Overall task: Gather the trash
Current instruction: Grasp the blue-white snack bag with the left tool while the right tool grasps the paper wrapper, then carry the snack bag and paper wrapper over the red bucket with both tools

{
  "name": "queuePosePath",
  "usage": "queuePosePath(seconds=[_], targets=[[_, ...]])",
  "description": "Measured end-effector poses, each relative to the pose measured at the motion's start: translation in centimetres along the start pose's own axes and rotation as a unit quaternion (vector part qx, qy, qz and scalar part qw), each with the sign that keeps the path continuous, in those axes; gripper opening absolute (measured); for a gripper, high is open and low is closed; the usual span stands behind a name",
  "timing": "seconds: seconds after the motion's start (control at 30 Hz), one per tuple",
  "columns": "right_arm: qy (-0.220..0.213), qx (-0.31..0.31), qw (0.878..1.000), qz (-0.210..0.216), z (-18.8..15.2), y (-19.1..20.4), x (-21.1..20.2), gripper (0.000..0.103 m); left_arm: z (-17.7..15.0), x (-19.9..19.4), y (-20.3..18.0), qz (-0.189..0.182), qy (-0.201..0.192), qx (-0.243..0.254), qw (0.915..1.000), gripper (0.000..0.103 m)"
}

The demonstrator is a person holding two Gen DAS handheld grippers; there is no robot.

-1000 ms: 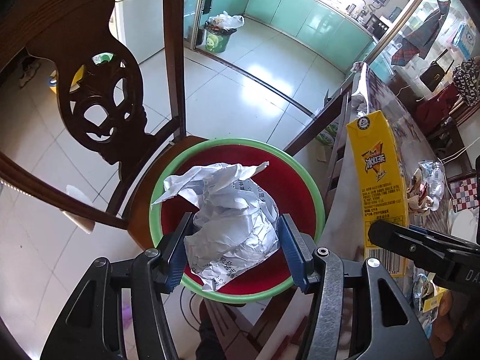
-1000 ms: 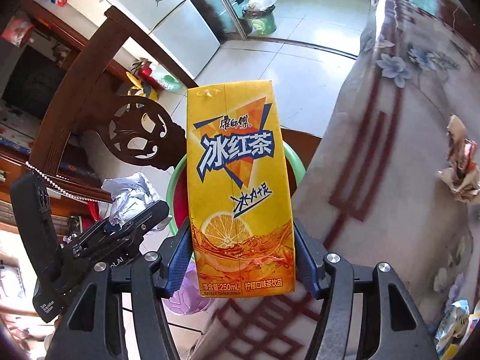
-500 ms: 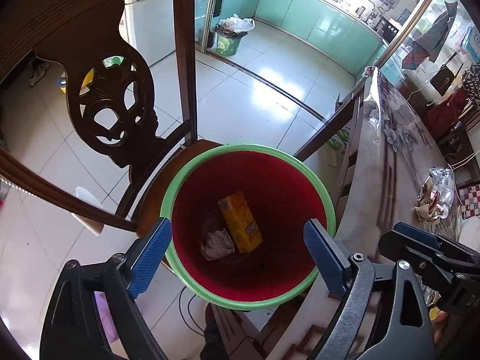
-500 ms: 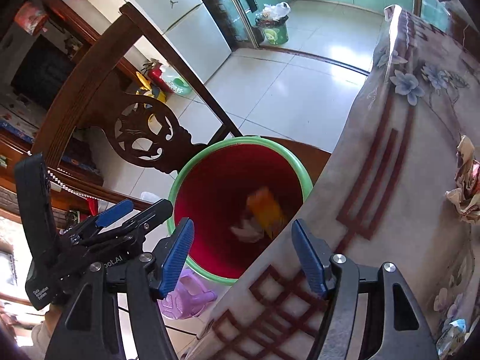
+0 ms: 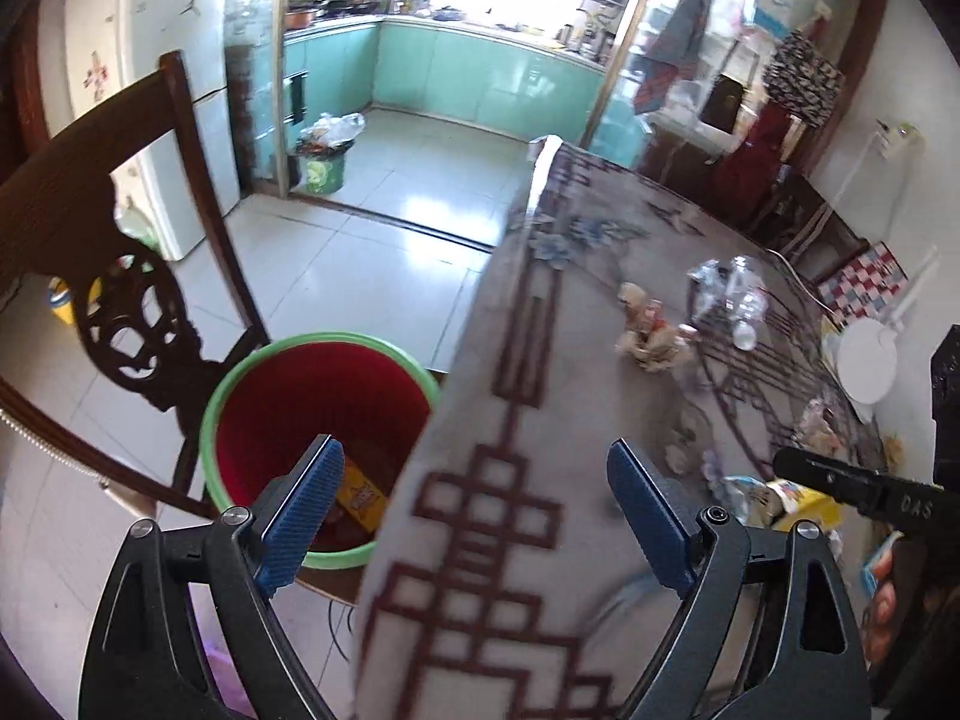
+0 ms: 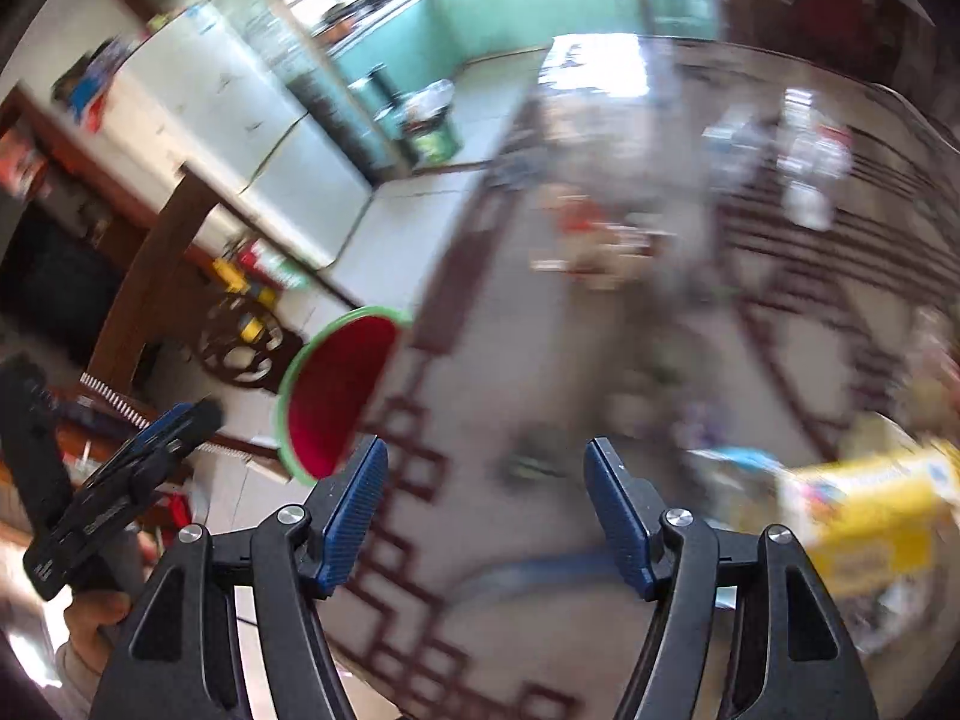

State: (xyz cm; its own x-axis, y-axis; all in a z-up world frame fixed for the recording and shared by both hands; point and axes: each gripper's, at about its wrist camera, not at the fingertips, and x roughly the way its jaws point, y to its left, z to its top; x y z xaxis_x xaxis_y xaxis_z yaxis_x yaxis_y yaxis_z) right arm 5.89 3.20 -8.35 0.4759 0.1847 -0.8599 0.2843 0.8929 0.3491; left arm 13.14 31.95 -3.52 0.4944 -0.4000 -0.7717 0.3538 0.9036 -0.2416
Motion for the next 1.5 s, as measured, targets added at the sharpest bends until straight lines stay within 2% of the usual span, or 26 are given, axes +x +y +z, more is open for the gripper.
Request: queuePosePath(seconds=[0.13, 0.2, 0.3, 0.47, 0.57, 0.67, 0.7, 0.73, 0.8, 1.0, 1.03, 1.1, 1.17, 1.2, 1.23, 1.27, 1.3, 1.33, 1.5], targets=[[-0.026, 0.037, 0.996, -0.083, 0.2, -8.5, -4.6, 0.067, -1.1, 0.0, -6.3, -0.040, 0.004, 0.052, 0.9978, 0.097], [-0.008, 0.033, 0.992, -0.121, 1.1, -12.3, -5.3, 0.069, -1.8, 0.4, -9.4, -0.061, 0.015, 0.067, 0.9957, 0.098], [0.029, -0.001, 0.988, -0.152, 2.9, -16.2, -3.9, 0.070, -3.1, 1.8, -13.1, -0.088, 0.042, 0.067, 0.9930, 0.098], [0.072, -0.016, 0.989, -0.130, 4.9, -21.4, -0.5, 0.070, -5.5, 4.7, -16.6, -0.078, 0.080, 0.053, 0.9923, 0.098], [0.096, -0.042, 0.988, -0.117, 5.2, -22.0, 2.0, 0.070, -6.8, 5.6, -18.1, -0.064, 0.087, 0.050, 0.9929, 0.098], [0.126, -0.040, 0.988, -0.078, 4.9, -22.8, 3.9, 0.070, -7.8, 6.6, -18.8, -0.050, 0.096, 0.046, 0.9930, 0.098], [0.123, -0.037, 0.989, -0.071, 4.8, -23.0, 4.1, 0.065, -8.0, 6.9, -19.0, -0.047, 0.097, 0.045, 0.9932, 0.098], [0.114, -0.033, 0.991, -0.059, 4.9, -23.2, 4.0, 0.048, -8.2, 7.2, -19.2, -0.044, 0.099, 0.044, 0.9932, 0.098], [0.094, -0.027, 0.994, -0.049, 5.0, -23.3, 3.2, 0.034, -8.5, 7.9, -19.5, -0.041, 0.105, 0.043, 0.9926, 0.098], [0.007, -0.056, 0.996, -0.066, 4.8, -21.5, -2.3, 0.029, -9.2, 10.4, -19.8, -0.046, 0.123, 0.022, 0.9911, 0.097], [-0.007, -0.059, 0.996, -0.068, 4.7, -21.1, -3.4, 0.030, -9.3, 10.8, -19.9, -0.045, 0.126, 0.021, 0.9907, 0.094], [-0.025, -0.060, 0.995, -0.069, 4.7, -20.3, -5.1, 0.030, -9.5, 11.9, -20.1, -0.040, 0.139, 0.022, 0.9892, 0.080], [-0.040, -0.060, 0.995, -0.068, 4.3, -19.6, -6.6, 0.030, -9.7, 12.7, -20.3, -0.033, 0.152, 0.028, 0.9874, 0.055], [-0.044, -0.059, 0.995, -0.066, 4.4, -19.4, -7.1, 0.030, -9.7, 12.8, -20.4, -0.031, 0.146, 0.033, 0.9882, 0.055], [-0.049, -0.058, 0.995, -0.064, 4.4, -19.3, -7.7, 0.030, -9.7, 12.7, -20.6, -0.032, 0.145, 0.041, 0.9881, 0.046], [-0.053, -0.056, 0.995, -0.063, 4.3, -19.0, -8.2, 0.030, -9.7, 12.8, -20.6, -0.036, 0.149, 0.044, 0.9872, 0.028], [-0.057, -0.053, 0.995, -0.061, 4.1, -18.8, -8.7, 0.030, -9.7, 12.7, -20.7, -0.038, 0.151, 0.048, 0.9866, 0.015], [-0.063, -0.050, 0.995, -0.059, 4.0, -18.5, -9.1, 0.030, -9.7, 12.5, -20.7, -0.040, 0.151, 0.047, 0.9865, 0.012], [-0.087, -0.047, 0.994, -0.045, 3.6, -16.4, -10.7, 0.030, -8.7, 9.5, -20.4, -0.048, 0.116, 0.041, 0.9912, 0.010]])
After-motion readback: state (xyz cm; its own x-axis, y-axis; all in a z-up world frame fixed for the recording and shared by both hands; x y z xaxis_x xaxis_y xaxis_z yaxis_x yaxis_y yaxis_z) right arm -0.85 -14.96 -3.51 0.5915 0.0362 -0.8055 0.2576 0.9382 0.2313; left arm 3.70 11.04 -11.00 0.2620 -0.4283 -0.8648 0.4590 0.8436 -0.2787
